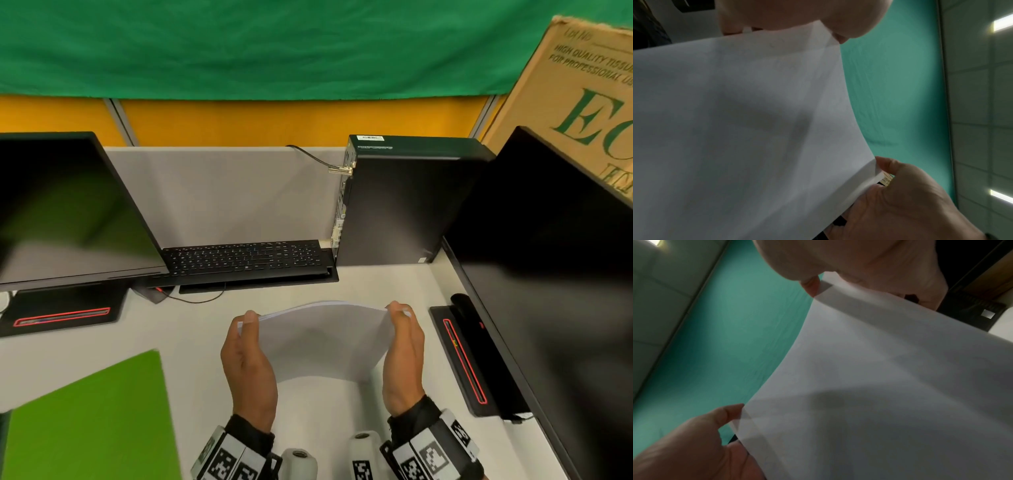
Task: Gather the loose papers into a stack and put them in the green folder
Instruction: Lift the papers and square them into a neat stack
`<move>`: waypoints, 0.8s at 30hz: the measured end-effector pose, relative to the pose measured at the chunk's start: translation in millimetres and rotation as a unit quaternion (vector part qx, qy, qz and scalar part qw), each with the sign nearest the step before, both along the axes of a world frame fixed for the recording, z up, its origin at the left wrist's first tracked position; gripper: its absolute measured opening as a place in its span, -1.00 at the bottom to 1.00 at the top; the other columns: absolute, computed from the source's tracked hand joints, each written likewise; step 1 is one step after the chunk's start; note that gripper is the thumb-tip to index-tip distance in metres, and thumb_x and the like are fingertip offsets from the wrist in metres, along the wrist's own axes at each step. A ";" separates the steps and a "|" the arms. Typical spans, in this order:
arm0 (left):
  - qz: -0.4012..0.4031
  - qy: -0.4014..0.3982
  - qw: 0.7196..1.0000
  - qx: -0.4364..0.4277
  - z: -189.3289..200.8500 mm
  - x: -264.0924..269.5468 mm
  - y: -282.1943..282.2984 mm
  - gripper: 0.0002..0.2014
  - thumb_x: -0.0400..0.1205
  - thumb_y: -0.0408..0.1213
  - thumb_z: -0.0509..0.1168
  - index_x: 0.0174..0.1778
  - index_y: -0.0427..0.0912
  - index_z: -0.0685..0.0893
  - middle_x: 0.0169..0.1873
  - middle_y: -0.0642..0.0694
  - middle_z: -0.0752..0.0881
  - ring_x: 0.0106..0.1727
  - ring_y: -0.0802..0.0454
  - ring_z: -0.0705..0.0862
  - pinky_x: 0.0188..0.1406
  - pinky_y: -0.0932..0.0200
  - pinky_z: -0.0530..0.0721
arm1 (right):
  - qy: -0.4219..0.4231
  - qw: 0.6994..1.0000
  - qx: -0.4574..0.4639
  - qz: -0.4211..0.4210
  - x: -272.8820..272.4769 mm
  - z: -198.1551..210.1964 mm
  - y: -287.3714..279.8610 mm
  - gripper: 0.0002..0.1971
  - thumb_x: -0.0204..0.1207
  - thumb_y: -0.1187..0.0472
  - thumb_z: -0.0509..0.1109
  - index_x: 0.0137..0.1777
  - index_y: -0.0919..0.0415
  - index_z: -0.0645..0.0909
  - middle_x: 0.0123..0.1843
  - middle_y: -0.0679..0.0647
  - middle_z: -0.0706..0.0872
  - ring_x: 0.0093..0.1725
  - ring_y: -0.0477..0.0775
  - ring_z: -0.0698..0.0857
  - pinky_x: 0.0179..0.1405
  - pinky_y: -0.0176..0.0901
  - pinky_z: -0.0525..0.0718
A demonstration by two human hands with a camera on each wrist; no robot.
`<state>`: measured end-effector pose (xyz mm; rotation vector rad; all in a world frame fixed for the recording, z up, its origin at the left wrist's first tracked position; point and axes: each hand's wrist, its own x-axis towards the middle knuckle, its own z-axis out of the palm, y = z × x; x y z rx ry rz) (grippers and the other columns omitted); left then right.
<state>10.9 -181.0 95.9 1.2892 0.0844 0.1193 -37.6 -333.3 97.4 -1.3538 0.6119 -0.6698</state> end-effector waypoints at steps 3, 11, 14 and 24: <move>0.008 -0.002 1.000 0.012 -1.4 0.7 1.8 -0.65 0.53 0.06 0.15 -0.41 -0.14 0.46 -0.53 0.10 0.49 -0.44 0.15 0.46 -0.46 0.40 0.45 | -0.004 1.000 0.001 -0.003 -1.5 3.1 0.3 -0.65 0.70 0.19 0.08 -0.37 0.16 0.31 -0.54 -0.23 0.46 -0.52 -0.28 0.41 -0.51 -0.51 0.40; 0.012 -0.003 0.999 0.036 -4.8 3.1 3.9 -0.70 0.55 -0.02 0.25 -0.52 0.06 0.50 -0.51 0.10 0.55 -0.32 0.00 0.52 -0.27 0.10 0.46 | 0.012 1.000 0.001 0.008 -2.3 5.4 -2.1 -0.62 0.69 0.20 0.14 -0.41 0.18 0.29 -0.58 -0.21 0.47 -0.55 -0.29 0.42 -0.57 -0.57 0.38; 0.009 -0.012 0.999 0.030 -5.7 5.5 4.0 -0.61 0.66 -0.20 0.23 -0.53 0.06 0.50 -0.59 0.17 0.59 -0.47 0.21 0.55 -0.47 0.35 0.53 | 0.008 1.000 -0.014 0.017 -2.3 5.4 -5.0 -0.68 0.67 0.27 0.14 -0.35 0.31 0.38 -0.55 -0.18 0.48 -0.53 -0.26 0.44 -0.56 -0.56 0.39; -0.121 -0.141 0.976 0.111 -24.6 10.6 25.8 -0.79 0.37 -0.05 0.34 -0.16 -0.04 0.56 -0.21 0.22 0.69 -0.18 0.28 0.63 -0.23 0.53 0.59 | -0.022 0.987 -0.102 0.126 -12.0 -6.5 -14.3 -0.84 0.50 0.22 0.24 -0.03 0.32 0.42 -0.29 -0.36 0.58 -0.28 -0.36 0.57 -0.27 -0.58 0.56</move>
